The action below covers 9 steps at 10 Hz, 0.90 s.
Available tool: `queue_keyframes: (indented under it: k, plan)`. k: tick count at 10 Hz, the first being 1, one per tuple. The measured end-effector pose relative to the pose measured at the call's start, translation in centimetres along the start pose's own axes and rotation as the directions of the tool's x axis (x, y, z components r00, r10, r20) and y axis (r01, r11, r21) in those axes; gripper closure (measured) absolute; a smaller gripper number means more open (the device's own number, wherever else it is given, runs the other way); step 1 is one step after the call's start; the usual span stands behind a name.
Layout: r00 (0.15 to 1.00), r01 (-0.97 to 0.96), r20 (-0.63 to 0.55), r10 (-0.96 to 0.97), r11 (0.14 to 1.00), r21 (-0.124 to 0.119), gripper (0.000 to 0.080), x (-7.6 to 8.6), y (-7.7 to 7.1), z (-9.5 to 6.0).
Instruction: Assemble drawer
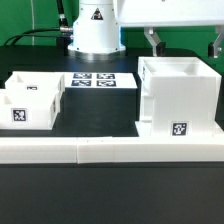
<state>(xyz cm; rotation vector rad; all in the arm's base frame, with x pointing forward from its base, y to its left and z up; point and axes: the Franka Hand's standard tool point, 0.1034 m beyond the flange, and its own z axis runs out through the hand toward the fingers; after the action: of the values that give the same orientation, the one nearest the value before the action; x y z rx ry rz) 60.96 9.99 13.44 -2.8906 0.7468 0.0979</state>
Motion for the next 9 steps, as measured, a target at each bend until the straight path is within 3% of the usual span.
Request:
queue_keyframes:
  k: [3, 5, 6, 9]
  plan:
    - [0.971, 0.241, 0.0, -0.241, 0.971, -0.007, 0.015, 0.1, 0.4, 0.0]
    - [0.851, 0.525, 0.015, -0.525, 0.85, -0.047, 0.015, 0.8, 4.1, -0.9]
    - [0.825, 0.564, 0.009, -0.565, 0.824, -0.054, 0.015, 1.1, 6.6, -1.5]
    - [0.848, 0.527, -0.024, -0.53, 0.846, -0.078, 0.015, 1.4, 11.8, -1.0]
